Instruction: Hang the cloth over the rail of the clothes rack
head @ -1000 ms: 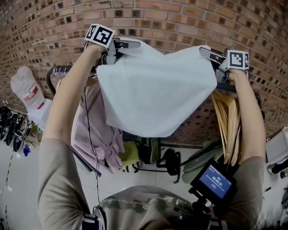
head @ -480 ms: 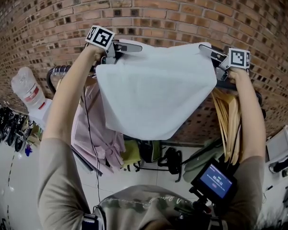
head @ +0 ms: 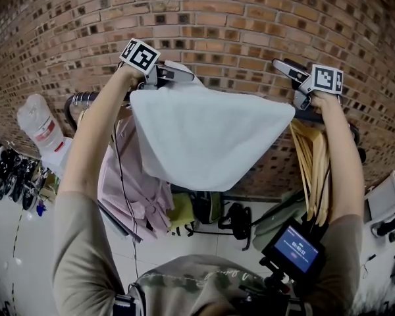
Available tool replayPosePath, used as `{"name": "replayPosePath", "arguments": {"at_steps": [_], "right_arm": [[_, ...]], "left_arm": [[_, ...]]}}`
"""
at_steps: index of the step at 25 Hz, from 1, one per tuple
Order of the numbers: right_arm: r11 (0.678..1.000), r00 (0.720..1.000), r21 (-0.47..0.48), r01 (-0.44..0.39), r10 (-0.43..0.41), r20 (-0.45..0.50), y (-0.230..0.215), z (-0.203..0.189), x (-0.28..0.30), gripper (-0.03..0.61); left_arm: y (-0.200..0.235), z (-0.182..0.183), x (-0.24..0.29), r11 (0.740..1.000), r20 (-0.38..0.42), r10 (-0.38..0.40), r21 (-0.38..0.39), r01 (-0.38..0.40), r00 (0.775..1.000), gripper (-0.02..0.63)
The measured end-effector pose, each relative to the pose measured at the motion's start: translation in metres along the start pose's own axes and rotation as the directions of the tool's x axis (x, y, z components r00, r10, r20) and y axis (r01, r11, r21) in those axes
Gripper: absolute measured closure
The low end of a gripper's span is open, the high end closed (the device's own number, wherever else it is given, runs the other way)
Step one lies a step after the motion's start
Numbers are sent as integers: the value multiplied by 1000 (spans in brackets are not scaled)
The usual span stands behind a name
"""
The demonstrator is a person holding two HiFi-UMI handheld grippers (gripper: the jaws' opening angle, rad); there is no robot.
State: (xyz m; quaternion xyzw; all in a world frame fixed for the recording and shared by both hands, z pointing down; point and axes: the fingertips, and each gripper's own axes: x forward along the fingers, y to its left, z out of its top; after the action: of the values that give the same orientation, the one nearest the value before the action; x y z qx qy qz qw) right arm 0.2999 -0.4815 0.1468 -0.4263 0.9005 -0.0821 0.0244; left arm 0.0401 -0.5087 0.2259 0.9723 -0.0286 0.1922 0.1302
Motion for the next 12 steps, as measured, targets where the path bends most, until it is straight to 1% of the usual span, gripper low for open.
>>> {"name": "replayPosePath", "arguments": {"at_steps": [4, 9, 11, 12], "right_arm": [[999, 999, 1, -42, 42, 1, 6, -1, 1, 166], [998, 998, -7, -66, 66, -3, 10, -2, 2, 167], [997, 997, -18, -71, 71, 17, 12, 3, 0, 167], [996, 996, -35, -77, 79, 47, 14, 9, -2, 167]], "left_arm": [[6, -5, -1, 999, -16, 35, -11, -35, 999, 221], [11, 1, -4, 997, 29, 52, -56, -50, 998, 221], [13, 3, -5, 996, 38, 65, -67, -62, 997, 221], [14, 2, -5, 995, 36, 70, -70, -67, 997, 221]]}}
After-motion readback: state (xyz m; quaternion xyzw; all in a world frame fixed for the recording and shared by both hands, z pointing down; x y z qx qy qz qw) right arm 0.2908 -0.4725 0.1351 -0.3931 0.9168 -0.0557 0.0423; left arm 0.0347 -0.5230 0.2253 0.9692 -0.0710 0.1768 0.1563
